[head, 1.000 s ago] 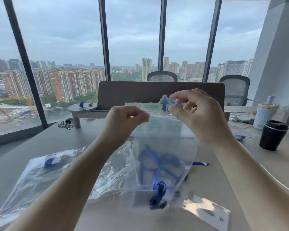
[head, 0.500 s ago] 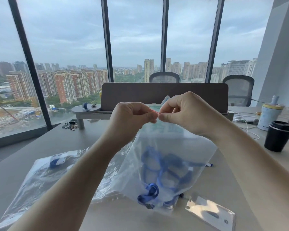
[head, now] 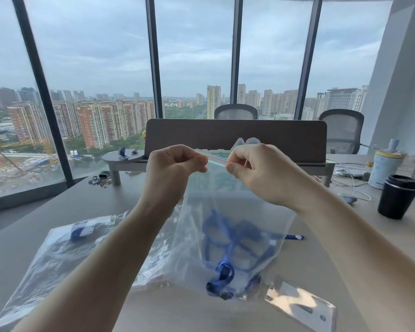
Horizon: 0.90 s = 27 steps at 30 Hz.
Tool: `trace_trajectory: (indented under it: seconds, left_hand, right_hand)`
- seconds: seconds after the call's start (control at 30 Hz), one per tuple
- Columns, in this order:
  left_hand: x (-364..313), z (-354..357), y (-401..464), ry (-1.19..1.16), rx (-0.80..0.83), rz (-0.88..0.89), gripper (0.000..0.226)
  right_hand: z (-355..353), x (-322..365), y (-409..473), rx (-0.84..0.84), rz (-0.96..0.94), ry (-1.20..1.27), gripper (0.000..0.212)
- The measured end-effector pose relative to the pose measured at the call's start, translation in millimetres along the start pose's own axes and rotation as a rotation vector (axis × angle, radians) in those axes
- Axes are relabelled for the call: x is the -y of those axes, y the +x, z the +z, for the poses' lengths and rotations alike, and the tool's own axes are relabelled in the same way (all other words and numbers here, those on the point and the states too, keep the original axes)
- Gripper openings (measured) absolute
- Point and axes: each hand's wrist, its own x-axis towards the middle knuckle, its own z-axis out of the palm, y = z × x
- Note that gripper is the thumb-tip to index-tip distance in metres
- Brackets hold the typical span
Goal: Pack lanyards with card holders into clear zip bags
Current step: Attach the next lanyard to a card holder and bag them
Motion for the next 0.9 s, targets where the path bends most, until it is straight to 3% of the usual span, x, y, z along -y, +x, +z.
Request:
trace_trajectory:
  seconds: [0.53, 0.73, 0.9]
  left_hand:
    - [-4, -62, 14, -0.128, -0.156, -0.022, 0.013]
    - [2, -78, 15, -0.103, -0.151, -0.036, 0.013]
    - [8, -88, 10, -0.11, -0.134, -0.046, 0.015]
  right_hand:
    - [-8, -20, -22, -0.072, -0.032, 0.073, 0.021]
    - [-13, -20, -21, -0.142, -0.07, 0.064, 0.041]
    - [-10, -14, -19, -0.164, -0.082, 0.184, 0.046]
